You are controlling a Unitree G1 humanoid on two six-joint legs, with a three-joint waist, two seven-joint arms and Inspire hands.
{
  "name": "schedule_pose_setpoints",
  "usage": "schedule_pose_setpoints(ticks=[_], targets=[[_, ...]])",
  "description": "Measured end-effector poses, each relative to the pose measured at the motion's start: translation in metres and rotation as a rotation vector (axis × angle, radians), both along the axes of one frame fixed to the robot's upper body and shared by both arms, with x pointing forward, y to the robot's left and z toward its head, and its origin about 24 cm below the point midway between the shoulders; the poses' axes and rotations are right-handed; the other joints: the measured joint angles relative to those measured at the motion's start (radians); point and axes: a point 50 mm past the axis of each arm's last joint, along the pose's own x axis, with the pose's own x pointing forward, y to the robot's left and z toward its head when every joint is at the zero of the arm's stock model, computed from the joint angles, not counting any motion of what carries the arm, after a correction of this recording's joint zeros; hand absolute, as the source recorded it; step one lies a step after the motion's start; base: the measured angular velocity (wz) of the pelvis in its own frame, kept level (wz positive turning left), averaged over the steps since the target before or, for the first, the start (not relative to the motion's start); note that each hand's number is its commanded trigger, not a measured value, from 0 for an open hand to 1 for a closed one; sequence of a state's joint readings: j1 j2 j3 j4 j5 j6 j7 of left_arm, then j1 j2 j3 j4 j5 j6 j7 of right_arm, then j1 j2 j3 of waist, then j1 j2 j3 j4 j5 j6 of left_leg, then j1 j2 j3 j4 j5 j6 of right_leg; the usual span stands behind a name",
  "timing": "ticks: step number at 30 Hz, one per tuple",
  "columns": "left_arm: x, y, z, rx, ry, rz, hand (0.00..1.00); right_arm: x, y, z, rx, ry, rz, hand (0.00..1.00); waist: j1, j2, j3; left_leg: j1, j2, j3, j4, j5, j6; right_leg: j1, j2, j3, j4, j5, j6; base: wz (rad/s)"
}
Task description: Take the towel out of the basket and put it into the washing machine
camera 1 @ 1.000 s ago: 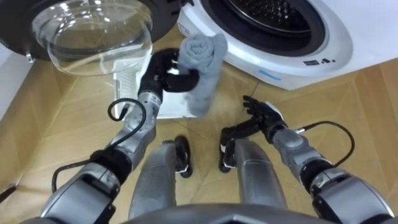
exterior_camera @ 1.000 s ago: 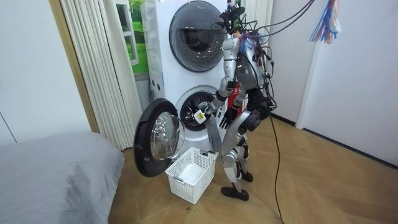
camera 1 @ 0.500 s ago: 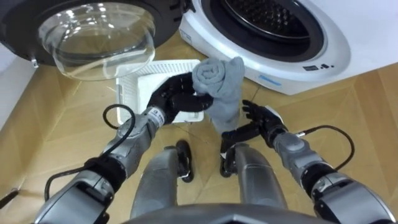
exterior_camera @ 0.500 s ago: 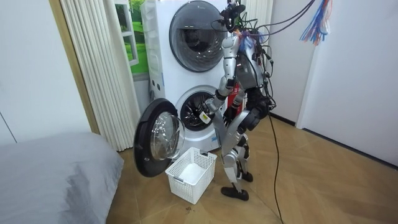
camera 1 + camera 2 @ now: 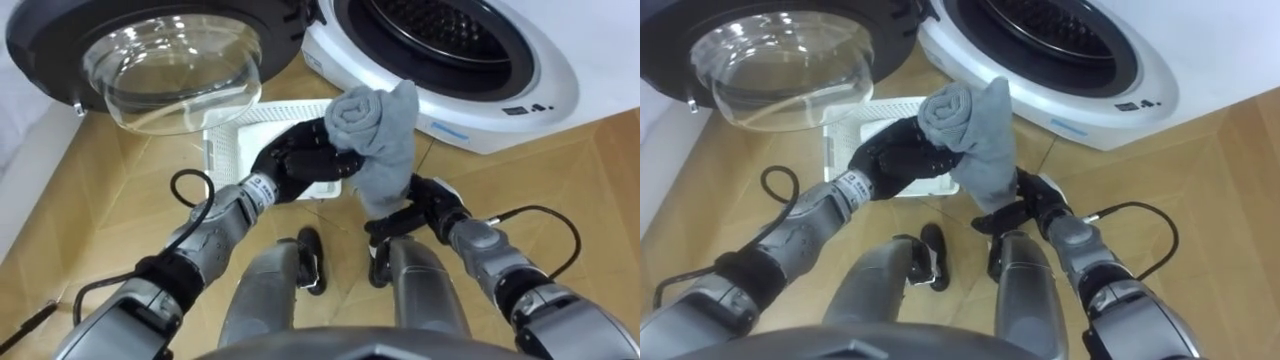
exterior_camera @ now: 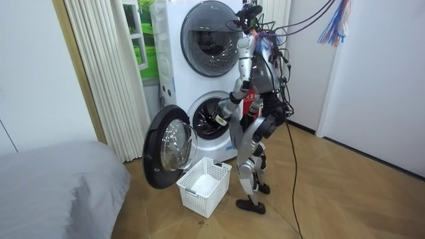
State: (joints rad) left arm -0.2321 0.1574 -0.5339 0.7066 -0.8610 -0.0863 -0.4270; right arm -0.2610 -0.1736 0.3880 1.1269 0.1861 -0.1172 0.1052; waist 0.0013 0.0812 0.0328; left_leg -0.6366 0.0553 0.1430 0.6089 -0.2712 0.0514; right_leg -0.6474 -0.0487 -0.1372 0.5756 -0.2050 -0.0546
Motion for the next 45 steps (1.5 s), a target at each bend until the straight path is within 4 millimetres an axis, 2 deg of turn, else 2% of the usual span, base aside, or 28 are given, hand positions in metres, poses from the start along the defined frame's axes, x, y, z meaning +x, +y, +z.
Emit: schedule_pose_setpoints(ticks=[3, 8, 13, 21, 22, 23, 24, 25, 30, 33, 36, 39, 41, 45], targets=[[-0.001, -0.001, -0.001, -0.022, 0.017, -0.005, 1.0, 0.0, -0.001, 0.0, -0.003, 0.01, -0.004, 1.0, 0.0, -0.002, 0.0011, -0.001, 0.0, 0.0, -0.003, 0.0, 0.0, 0.0, 0.0, -0.001, -0.005, 0.0, 0.001, 0.0], [0.003, -0.009, 0.012, -0.097, -0.01, -0.021, 1.0, 0.001, 0.004, 0.0, 0.005, 0.017, -0.004, 1.0, 0.0, -0.009, 0.0059, -0.007, 0.001, -0.001, 0.007, 0.0, 0.0, -0.002, 0.003, -0.002, -0.012, -0.001, 0.001, 0.0], [0.003, -0.017, 0.015, -0.139, -0.012, -0.021, 1.0, 0.005, 0.007, 0.001, 0.016, 0.007, -0.012, 1.0, -0.001, -0.013, 0.0086, -0.01, 0.003, -0.003, 0.006, 0.0, 0.0, -0.001, 0.006, -0.003, -0.022, 0.003, 0.003, 0.0], [0.003, -0.019, 0.015, -0.149, 0.0, -0.022, 1.0, 0.005, 0.009, 0.001, 0.012, 0.003, -0.023, 1.0, -0.037, -0.02, 0.0087, -0.01, 0.003, -0.003, 0.007, 0.0, 0.0, 0.0, 0.006, -0.003, -0.022, 0.003, 0.003, 0.0], [0.002, -0.019, 0.014, -0.149, 0.006, -0.025, 0.78, 0.004, 0.009, 0.0, 0.011, 0.006, -0.024, 1.0, -0.038, -0.021, 0.0086, -0.01, 0.003, -0.003, 0.007, 0.0, 0.0, 0.0, 0.006, -0.003, -0.022, 0.003, 0.003, 0.0], [0.002, -0.019, 0.014, -0.149, 0.008, -0.025, 0.28, 0.004, 0.009, 0.0, 0.01, 0.008, -0.024, 1.0, -0.039, -0.022, 0.0084, -0.01, 0.003, -0.003, 0.007, 0.0, 0.0, 0.0, 0.006, -0.003, -0.022, 0.003, 0.003, 0.0], [0.001, -0.019, 0.013, -0.149, 0.011, -0.025, 0.11, 0.004, 0.008, 0.0, 0.007, 0.011, -0.026, 1.0, -0.042, -0.023, 0.0079, -0.01, 0.003, -0.003, 0.008, 0.0, 0.0, 0.0, 0.006, -0.003, -0.022, 0.003, 0.003, 0.0], [0.001, -0.019, 0.013, -0.149, 0.014, -0.024, 0.0, 0.003, 0.008, 0.0, 0.003, 0.014, -0.03, 1.0, -0.044, -0.023, 0.0075, -0.01, 0.003, -0.003, 0.008, 0.0, 0.0, 0.001, 0.006, -0.003, -0.021, 0.003, 0.003, 0.0], [-0.004, -0.017, 0.009, -0.16, 0.032, -0.009, 0.0, 0.001, 0.006, -0.002, -0.02, 0.029, -0.017, 1.0, -0.039, -0.023, 0.0073, -0.006, 0.002, -0.003, 0.001, 0.0, 0.0, 0.0, 0.006, -0.003, -0.023, 0.003, 0.003, 0.0], [-0.007, -0.012, 0.006, -0.218, 0.063, 0.035, 0.0, -0.004, 0.003, -0.005, -0.02, 0.054, -0.057, 1.0, -0.004, -0.023, 0.0073, -0.005, 0.002, 0.0, -0.001, 0.0, -0.001, -0.002, 0.007, 0.003, -0.022, 0.004, 0.002, -0.04], [-0.009, -0.002, -0.001, -0.203, 0.086, 0.075, 0.0, -0.006, -0.004, -0.006, -0.004, 0.066, -0.134, 1.0, 0.034, -0.022, 0.0063, 0.003, 0.002, 0.0, -0.003, 0.0, -0.001, 0.006, 0.007, 0.002, -0.022, 0.004, 0.002, 0.0], [-0.011, 0.025, -0.015, -0.115, 0.126, 0.178, 0.0, -0.002, -0.014, -0.002, 0.035, 0.048, -0.254, 1.0, 0.068, -0.018, 0.0074, 0.001, 0.001, -0.001, -0.008, 0.002, -0.002, 0.004, 0.005, -0.003, -0.02, 0.004, 0.002, 0.0], [-0.016, 0.048, -0.025, 0.041, 0.148, 0.226, 0.0, 0.0, -0.023, -0.001, 0.054, 0.048, -0.334, 1.0, 0.094, -0.013, 0.0069, 0.0, 0.0, -0.005, -0.012, 0.002, -0.002, 0.006, 0.004, -0.011, -0.02, 0.004, 0.001, 0.06], [-0.026, 0.069, -0.035, 0.275, 0.162, 0.253, 0.0, 0.003, -0.036, 0.003, 0.065, 0.036, -0.398, 1.0, 0.128, -0.011, 0.0078, -0.009, -0.019, -0.006, -0.041, 0.022, 0.003, -0.016, -0.016, -0.017, -0.016, 0.003, 0.002, 0.14]])
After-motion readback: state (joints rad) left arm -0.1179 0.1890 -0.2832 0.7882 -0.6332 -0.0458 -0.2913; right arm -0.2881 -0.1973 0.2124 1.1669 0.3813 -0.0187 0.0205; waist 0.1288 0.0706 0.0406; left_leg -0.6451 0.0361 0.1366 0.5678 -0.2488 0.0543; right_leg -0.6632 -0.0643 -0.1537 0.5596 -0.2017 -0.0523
